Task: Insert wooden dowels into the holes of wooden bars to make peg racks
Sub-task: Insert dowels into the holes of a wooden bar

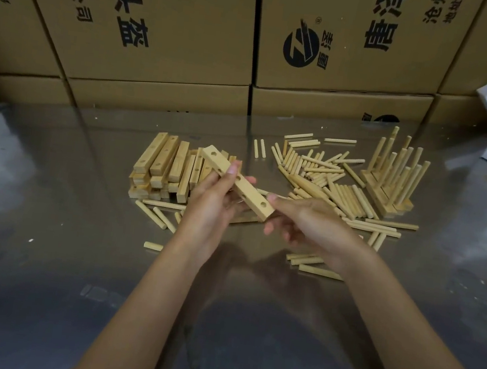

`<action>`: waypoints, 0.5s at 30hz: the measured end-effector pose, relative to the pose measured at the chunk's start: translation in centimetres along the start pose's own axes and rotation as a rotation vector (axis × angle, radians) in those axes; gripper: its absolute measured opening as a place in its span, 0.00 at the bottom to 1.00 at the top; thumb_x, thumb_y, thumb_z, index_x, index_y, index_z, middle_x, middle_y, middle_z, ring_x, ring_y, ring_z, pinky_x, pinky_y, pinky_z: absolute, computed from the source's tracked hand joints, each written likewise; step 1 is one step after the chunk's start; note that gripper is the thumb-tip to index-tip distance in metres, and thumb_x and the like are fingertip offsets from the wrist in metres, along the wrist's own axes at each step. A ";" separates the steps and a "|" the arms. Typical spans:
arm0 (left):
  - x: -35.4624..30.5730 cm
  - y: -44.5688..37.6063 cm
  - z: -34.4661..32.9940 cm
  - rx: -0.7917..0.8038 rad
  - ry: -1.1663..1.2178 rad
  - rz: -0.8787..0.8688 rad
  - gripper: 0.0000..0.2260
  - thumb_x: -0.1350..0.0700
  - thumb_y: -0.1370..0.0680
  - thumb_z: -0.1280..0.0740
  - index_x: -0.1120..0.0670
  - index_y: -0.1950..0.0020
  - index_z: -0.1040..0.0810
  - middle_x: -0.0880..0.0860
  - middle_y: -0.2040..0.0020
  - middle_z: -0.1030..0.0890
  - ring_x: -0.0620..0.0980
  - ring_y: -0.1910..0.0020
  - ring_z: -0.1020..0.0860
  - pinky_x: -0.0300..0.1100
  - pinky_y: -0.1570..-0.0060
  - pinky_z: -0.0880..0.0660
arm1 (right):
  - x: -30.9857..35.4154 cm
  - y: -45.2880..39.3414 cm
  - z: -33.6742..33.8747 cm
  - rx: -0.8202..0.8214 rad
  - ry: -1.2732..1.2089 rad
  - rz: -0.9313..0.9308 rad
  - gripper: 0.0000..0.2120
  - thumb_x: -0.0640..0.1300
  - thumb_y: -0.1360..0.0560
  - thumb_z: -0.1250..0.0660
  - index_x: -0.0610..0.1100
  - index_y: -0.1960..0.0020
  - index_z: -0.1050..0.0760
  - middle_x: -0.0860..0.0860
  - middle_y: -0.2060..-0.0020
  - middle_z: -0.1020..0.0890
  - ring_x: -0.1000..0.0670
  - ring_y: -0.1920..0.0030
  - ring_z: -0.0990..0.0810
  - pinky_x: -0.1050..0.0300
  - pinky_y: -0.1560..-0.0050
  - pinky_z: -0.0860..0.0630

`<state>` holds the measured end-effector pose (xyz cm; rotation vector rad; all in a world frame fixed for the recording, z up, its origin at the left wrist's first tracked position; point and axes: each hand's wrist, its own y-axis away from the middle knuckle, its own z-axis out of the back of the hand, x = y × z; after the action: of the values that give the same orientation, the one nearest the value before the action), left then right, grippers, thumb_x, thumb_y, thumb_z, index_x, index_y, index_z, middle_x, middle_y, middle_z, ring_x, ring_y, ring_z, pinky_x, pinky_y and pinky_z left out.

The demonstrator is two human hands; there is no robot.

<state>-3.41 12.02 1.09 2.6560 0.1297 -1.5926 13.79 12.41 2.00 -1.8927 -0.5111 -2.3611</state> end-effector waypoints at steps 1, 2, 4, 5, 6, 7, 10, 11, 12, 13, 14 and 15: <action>0.1 0.0 0.0 -0.017 -0.020 -0.003 0.10 0.53 0.18 0.34 0.54 0.39 0.21 0.53 0.55 0.15 0.46 0.53 0.16 0.41 0.58 0.19 | -0.2 -0.2 0.5 -0.118 0.092 0.063 0.15 0.54 0.20 0.34 0.45 0.54 0.15 0.52 0.61 0.14 0.56 0.63 0.23 0.58 0.57 0.28; 0.2 0.0 0.1 -0.034 -0.055 -0.010 0.11 0.52 0.19 0.33 0.53 0.38 0.21 0.52 0.57 0.15 0.45 0.53 0.16 0.41 0.59 0.19 | -0.4 -0.4 1.3 -0.276 0.201 0.136 0.13 0.52 0.20 0.34 0.46 0.55 0.15 0.54 0.59 0.14 0.56 0.57 0.21 0.56 0.52 0.27; 0.3 0.0 0.1 -0.051 -0.130 -0.019 0.14 0.50 0.20 0.32 0.53 0.37 0.21 0.49 0.61 0.15 0.42 0.56 0.16 0.39 0.61 0.20 | -1.1 -0.8 3.4 -0.634 0.522 0.263 0.09 0.46 0.21 0.35 0.47 0.51 0.16 0.52 0.54 0.15 0.50 0.49 0.20 0.52 0.46 0.26; 0.3 0.1 0.1 -0.057 -0.155 -0.016 0.15 0.49 0.20 0.32 0.53 0.36 0.21 0.48 0.62 0.15 0.42 0.57 0.16 0.38 0.62 0.20 | -1.6 -0.8 4.6 -0.782 0.675 0.283 0.09 0.43 0.22 0.36 0.45 0.48 0.17 0.48 0.52 0.15 0.45 0.46 0.21 0.49 0.44 0.25; 0.3 0.1 0.1 -0.063 -0.169 -0.012 0.15 0.48 0.21 0.31 0.53 0.36 0.21 0.47 0.62 0.15 0.41 0.58 0.16 0.37 0.62 0.20 | -2.1 -0.8 5.9 -0.882 0.779 0.255 0.10 0.41 0.22 0.37 0.42 0.46 0.18 0.43 0.50 0.16 0.40 0.44 0.23 0.46 0.43 0.26; 0.4 0.1 0.1 -0.069 -0.176 -0.008 0.15 0.48 0.21 0.31 0.53 0.36 0.21 0.47 0.63 0.15 0.41 0.58 0.16 0.37 0.63 0.21 | -2.7 -0.9 7.1 -0.933 0.843 0.189 0.11 0.40 0.23 0.37 0.39 0.45 0.19 0.40 0.49 0.17 0.37 0.42 0.24 0.44 0.42 0.27; 0.5 0.1 0.1 -0.078 -0.186 -0.002 0.15 0.49 0.21 0.31 0.53 0.36 0.22 0.47 0.63 0.15 0.41 0.58 0.16 0.37 0.63 0.21 | -3.8 -1.2 8.6 -0.919 0.876 0.011 0.13 0.40 0.22 0.39 0.35 0.45 0.20 0.36 0.48 0.20 0.33 0.43 0.24 0.41 0.42 0.25; 0.5 0.1 0.1 -0.080 -0.190 0.000 0.15 0.49 0.21 0.31 0.54 0.36 0.22 0.47 0.63 0.15 0.41 0.58 0.16 0.38 0.63 0.20 | -4.0 -1.5 8.5 -0.896 0.880 -0.013 0.13 0.41 0.22 0.39 0.35 0.45 0.20 0.36 0.47 0.21 0.33 0.44 0.24 0.41 0.42 0.25; 0.5 0.2 0.2 -0.082 -0.192 0.003 0.15 0.49 0.21 0.31 0.53 0.36 0.21 0.47 0.63 0.15 0.41 0.58 0.16 0.38 0.62 0.20 | -4.2 -1.7 8.3 -0.879 0.895 -0.022 0.13 0.41 0.21 0.40 0.35 0.45 0.20 0.36 0.46 0.22 0.34 0.44 0.24 0.42 0.42 0.26; 0.5 0.2 0.2 -0.083 -0.193 0.005 0.15 0.49 0.21 0.31 0.53 0.36 0.21 0.47 0.63 0.15 0.42 0.58 0.16 0.38 0.62 0.20 | -4.3 -1.9 8.1 -0.871 0.914 -0.021 0.14 0.41 0.21 0.40 0.35 0.45 0.20 0.36 0.47 0.22 0.34 0.44 0.24 0.43 0.43 0.26; 0.5 0.2 0.2 -0.086 -0.192 0.007 0.15 0.49 0.21 0.31 0.53 0.36 0.21 0.47 0.63 0.15 0.42 0.58 0.16 0.38 0.62 0.20 | -4.4 -2.1 7.9 -0.875 0.925 -0.008 0.14 0.41 0.21 0.41 0.35 0.45 0.20 0.36 0.48 0.22 0.34 0.45 0.24 0.44 0.45 0.26; 0.5 0.2 0.3 -0.091 -0.191 0.009 0.15 0.49 0.21 0.31 0.54 0.36 0.21 0.47 0.63 0.16 0.42 0.58 0.16 0.38 0.62 0.20 | -4.4 -2.1 7.8 -0.882 0.924 0.008 0.14 0.41 0.21 0.41 0.35 0.46 0.20 0.37 0.49 0.21 0.35 0.46 0.24 0.45 0.47 0.26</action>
<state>-3.41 11.80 0.55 2.4191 0.1775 -1.7815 21.53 16.09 -1.25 -0.6220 0.6992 -3.3130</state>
